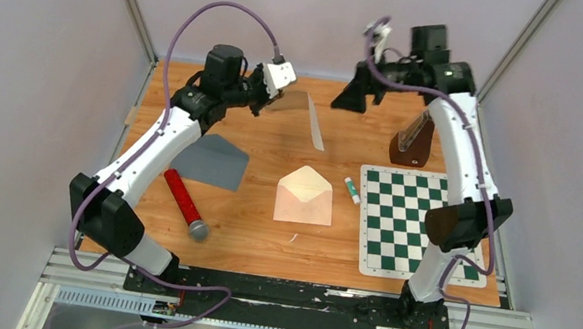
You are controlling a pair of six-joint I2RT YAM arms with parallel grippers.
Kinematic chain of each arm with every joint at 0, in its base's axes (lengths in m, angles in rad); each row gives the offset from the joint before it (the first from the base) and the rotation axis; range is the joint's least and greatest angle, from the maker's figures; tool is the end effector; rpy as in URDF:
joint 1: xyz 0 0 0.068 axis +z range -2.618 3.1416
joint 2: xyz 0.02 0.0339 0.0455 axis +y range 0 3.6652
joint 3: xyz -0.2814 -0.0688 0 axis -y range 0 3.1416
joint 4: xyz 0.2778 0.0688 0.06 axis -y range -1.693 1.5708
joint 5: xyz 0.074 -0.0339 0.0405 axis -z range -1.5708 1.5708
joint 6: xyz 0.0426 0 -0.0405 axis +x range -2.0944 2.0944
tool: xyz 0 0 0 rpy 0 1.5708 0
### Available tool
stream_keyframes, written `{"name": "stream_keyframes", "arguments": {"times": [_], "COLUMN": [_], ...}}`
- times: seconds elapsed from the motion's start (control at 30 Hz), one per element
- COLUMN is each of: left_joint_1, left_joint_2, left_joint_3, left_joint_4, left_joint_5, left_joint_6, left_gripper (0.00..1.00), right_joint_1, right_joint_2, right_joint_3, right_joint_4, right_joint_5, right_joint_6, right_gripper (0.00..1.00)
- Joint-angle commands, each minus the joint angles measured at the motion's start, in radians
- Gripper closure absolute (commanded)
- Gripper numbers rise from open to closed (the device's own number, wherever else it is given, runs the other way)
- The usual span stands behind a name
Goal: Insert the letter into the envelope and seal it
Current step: Fold the letter.
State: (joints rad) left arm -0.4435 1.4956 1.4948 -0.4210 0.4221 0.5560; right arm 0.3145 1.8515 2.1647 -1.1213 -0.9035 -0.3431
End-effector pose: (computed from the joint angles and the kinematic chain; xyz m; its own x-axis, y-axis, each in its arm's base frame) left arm 0.3355 -0.1787 0.4077 0.0707 0.4995 -0.8635 0.8144 0.4709 0.3391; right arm 0.3825 0.1596 0.4540 -0.4094 -0.3521 -0.8416 -0.8976 0.3209 0.3024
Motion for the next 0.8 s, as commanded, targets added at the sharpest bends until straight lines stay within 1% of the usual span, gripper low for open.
{"name": "stream_keyframes", "arguments": {"times": [0.0, 0.03, 0.07, 0.1, 0.2, 0.3, 0.33, 0.4, 0.47, 0.57, 0.77], "left_joint_1": [0.064, 0.072, 0.074, 0.077, 0.078, 0.077, 0.076, 0.067, 0.051, 0.024, 0.010], "left_joint_2": [-0.060, -0.089, -0.102, -0.124, -0.136, -0.116, -0.107, -0.102, -0.105, -0.105, -0.090], "left_joint_3": [-0.072, -0.109, -0.124, -0.144, -0.128, -0.054, -0.039, -0.013, -0.011, -0.008, 0.015], "left_joint_4": [0.166, 0.206, 0.228, 0.262, 0.271, 0.220, 0.183, 0.140, 0.108, 0.075, 0.077], "left_joint_5": [0.144, 0.170, 0.185, 0.212, 0.294, 0.406, 0.448, 0.486, 0.502, 0.511, 0.515], "left_joint_6": [-0.002, 0.035, 0.048, 0.063, 0.059, -0.002, -0.004, -0.007, 0.005, 0.027, -0.024], "left_gripper": [1.00, 1.00, 1.00, 1.00, 1.00, 1.00, 1.00, 1.00, 1.00, 1.00, 1.00], "right_joint_1": [-0.224, -0.270, -0.289, -0.295, -0.272, -0.200, -0.171, -0.121, -0.083, -0.048, 0.006], "right_joint_2": [0.023, 0.033, 0.036, 0.032, -0.032, -0.107, -0.126, -0.159, -0.179, -0.195, -0.207], "right_joint_3": [0.172, 0.168, 0.155, 0.131, -0.020, -0.161, -0.191, -0.240, -0.272, -0.289, -0.313], "right_joint_4": [0.136, 0.170, 0.187, 0.190, 0.208, 0.247, 0.249, 0.250, 0.256, 0.257, 0.256], "right_joint_5": [-0.361, -0.411, -0.415, -0.405, -0.388, -0.316, -0.292, -0.259, -0.236, -0.236, -0.234], "right_joint_6": [0.270, 0.290, 0.277, 0.227, -0.041, -0.291, -0.359, -0.463, -0.511, -0.520, -0.519], "right_gripper": [0.20, 0.20, 0.19, 0.19, 0.17, 0.16, 0.16, 0.17, 0.18, 0.19, 0.25]}}
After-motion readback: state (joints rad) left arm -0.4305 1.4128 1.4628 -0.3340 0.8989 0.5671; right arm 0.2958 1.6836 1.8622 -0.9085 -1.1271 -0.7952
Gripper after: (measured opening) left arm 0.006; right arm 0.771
